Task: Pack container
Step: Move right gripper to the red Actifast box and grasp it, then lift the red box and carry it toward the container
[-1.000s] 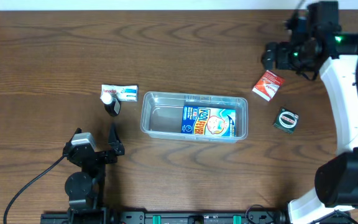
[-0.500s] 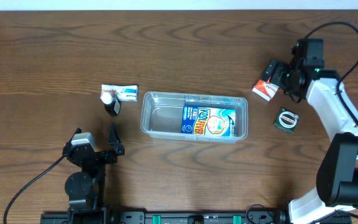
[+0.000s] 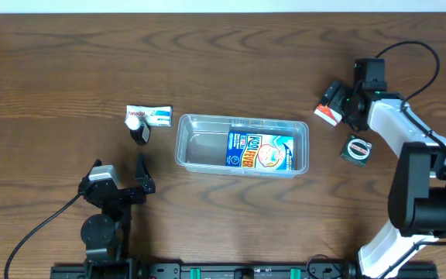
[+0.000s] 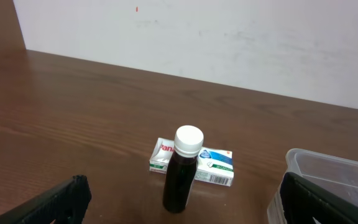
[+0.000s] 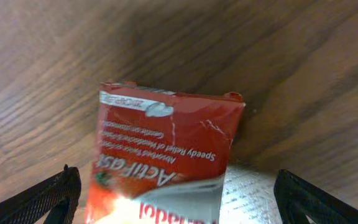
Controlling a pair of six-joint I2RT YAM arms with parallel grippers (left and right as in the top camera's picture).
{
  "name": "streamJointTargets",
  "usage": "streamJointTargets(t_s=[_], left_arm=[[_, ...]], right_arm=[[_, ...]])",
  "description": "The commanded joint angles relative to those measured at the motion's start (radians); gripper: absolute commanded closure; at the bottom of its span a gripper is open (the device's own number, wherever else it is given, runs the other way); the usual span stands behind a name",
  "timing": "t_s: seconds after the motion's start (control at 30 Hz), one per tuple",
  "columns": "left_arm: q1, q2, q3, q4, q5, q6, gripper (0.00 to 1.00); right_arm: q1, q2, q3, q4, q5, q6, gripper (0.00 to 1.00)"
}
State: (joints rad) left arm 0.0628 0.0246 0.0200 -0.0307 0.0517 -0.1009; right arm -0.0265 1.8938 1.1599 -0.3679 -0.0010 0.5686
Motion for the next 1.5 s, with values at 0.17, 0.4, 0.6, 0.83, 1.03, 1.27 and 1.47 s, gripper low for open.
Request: streamJointTargets(t_s=[0.17,0.4,0.6,0.83,1.03,1.27,1.47], left_arm=[[0.004,-0.001,-0.016,-0.037,-0.010,0.002,0.02],[0.004,-0.001,-0.016,-0.037,-0.010,0.002,0.02],[0.004,-0.001,-0.016,-0.037,-0.010,0.002,0.02],[0.004,-0.001,-0.016,-0.037,-0.010,0.002,0.02],[0.004,-0.001,-0.016,-0.037,-0.010,0.002,0.02],[0.004,-0.001,-0.016,-0.037,-0.010,0.002,0.02],[0.004,-0.001,-0.016,-0.037,-0.010,0.002,0.02]], right_arm=[[0.008,0.022,-0.006,0.021,0.020,0.029,0.16],[0.008,0.022,-0.006,0.011,0.019,0.018,0.41],[0.005,0.021,-0.006,-0.042,0.020,-0.051,0.43],[-0.002,0.010,0.007,-0.154,0.018,-0.115,0.39],[-0.002,-0.055,0.074,-0.289,-0.021,-0.212,0.37],[-0.002,-0.138,0.226,-0.459,-0.057,-0.279,0.41],[0.002,-0.181,0.267,-0.506,-0.056,-0.303,0.41]])
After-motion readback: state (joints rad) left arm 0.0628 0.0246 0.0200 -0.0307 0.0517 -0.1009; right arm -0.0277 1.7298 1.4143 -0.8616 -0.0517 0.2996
